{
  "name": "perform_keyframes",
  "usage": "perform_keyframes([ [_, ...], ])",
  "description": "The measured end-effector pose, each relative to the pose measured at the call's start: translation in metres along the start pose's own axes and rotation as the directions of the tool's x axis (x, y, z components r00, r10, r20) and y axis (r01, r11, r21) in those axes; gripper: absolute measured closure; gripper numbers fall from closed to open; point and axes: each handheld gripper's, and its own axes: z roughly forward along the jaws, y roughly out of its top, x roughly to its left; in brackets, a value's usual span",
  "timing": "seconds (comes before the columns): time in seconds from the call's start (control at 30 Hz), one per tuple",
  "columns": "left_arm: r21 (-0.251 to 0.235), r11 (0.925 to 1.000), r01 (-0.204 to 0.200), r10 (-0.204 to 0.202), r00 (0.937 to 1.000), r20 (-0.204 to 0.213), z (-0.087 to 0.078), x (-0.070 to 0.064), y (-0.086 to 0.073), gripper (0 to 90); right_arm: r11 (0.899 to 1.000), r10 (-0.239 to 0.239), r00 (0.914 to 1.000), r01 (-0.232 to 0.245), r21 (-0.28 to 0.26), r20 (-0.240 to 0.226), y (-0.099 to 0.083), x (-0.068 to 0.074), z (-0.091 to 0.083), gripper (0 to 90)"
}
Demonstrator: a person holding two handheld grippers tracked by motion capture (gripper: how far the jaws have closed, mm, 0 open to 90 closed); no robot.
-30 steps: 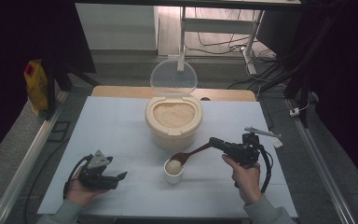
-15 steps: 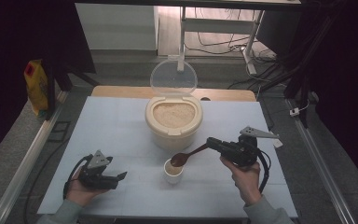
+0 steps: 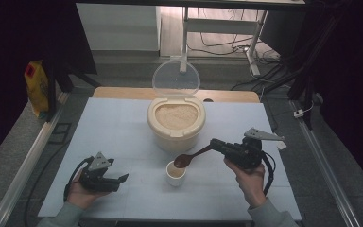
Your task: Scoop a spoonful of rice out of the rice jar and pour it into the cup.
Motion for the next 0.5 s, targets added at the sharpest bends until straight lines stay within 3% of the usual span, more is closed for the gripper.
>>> perform_keyframes([
  [0.5,-0.001,1.0,0.004,-0.004,1.0,0.0,0.0,0.001,0.0,19.5,0.996,0.08,0.9951,-0.082,-0.031,-0.058,0.004,-0.018,-0.028,83.2],
])
